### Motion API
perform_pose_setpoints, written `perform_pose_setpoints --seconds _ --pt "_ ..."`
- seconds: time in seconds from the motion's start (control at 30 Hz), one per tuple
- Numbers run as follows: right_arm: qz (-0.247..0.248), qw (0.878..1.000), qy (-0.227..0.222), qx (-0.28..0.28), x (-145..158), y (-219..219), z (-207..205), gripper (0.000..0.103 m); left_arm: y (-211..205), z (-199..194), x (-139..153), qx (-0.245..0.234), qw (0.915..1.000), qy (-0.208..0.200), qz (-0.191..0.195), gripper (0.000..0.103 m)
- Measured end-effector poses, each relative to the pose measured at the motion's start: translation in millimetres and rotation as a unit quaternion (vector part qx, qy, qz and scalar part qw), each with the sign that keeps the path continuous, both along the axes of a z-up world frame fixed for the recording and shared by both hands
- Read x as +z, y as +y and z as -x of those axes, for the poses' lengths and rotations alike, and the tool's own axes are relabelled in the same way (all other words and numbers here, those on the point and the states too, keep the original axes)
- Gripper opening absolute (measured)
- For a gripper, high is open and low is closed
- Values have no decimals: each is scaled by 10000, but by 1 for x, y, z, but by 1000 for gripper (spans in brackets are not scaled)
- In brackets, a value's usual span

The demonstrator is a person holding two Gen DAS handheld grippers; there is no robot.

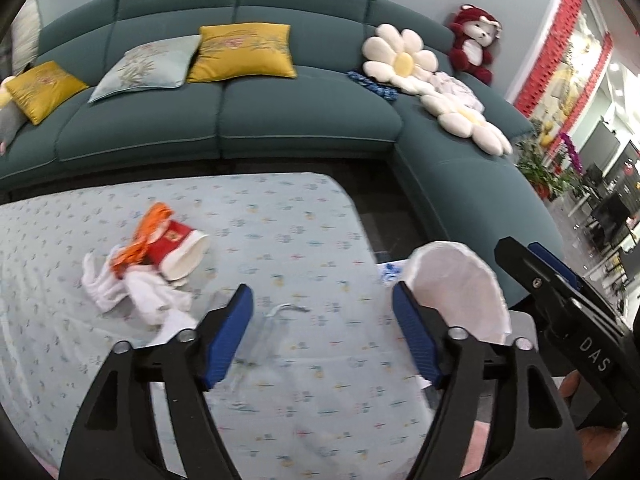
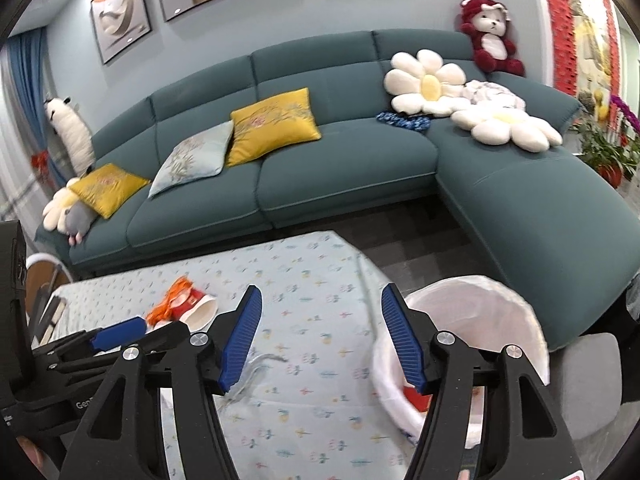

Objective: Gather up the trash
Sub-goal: 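Move both tools back toward the grey pouch and white tissue on the table, then grasp the white tissue with the left tool while the right tool grasps the grey pouch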

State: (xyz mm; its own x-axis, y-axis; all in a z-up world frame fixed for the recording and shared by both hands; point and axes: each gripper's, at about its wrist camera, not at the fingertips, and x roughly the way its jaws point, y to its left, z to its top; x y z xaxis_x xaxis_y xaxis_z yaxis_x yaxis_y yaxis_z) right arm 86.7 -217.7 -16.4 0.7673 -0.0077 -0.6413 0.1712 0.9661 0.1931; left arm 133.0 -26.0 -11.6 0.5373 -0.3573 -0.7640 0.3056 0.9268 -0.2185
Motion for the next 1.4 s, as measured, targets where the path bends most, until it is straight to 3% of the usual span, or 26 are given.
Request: perform_pose_setpoints --seconds 0.2,0.57,0.97,1.1,1.17,1.23,1.37,1.4 --pt "-31 9990 350 263 -30 39 -15 62 48 -4 -29 296 9991 212 -222 77" --pt "-347 9898 1271 538 -114 97 -40 62 111 -11 -108 612 9909 838 -861 78" --pt "-275 9769 1984 743 -181 135 -68 62 129 -29 -163 416 9872 1216 -946 78" --pt "-249 9736 2122 806 -194 142 -75 56 126 -32 -174 216 9871 1276 -939 77" --pt "-234 9715 2192 867 -200 145 -78 51 123 -34 -179 131 9867 1321 -935 73" --pt "-213 9698 2251 913 -204 148 -81 42 122 -35 -185 99 9854 1437 -903 59" --pt "-95 9698 2231 979 -207 153 -83 35 120 -34 -187 150 9860 1412 -873 51" --pt "-85 9698 2226 993 -207 154 -83 31 120 -34 -186 153 9861 1408 -871 44"
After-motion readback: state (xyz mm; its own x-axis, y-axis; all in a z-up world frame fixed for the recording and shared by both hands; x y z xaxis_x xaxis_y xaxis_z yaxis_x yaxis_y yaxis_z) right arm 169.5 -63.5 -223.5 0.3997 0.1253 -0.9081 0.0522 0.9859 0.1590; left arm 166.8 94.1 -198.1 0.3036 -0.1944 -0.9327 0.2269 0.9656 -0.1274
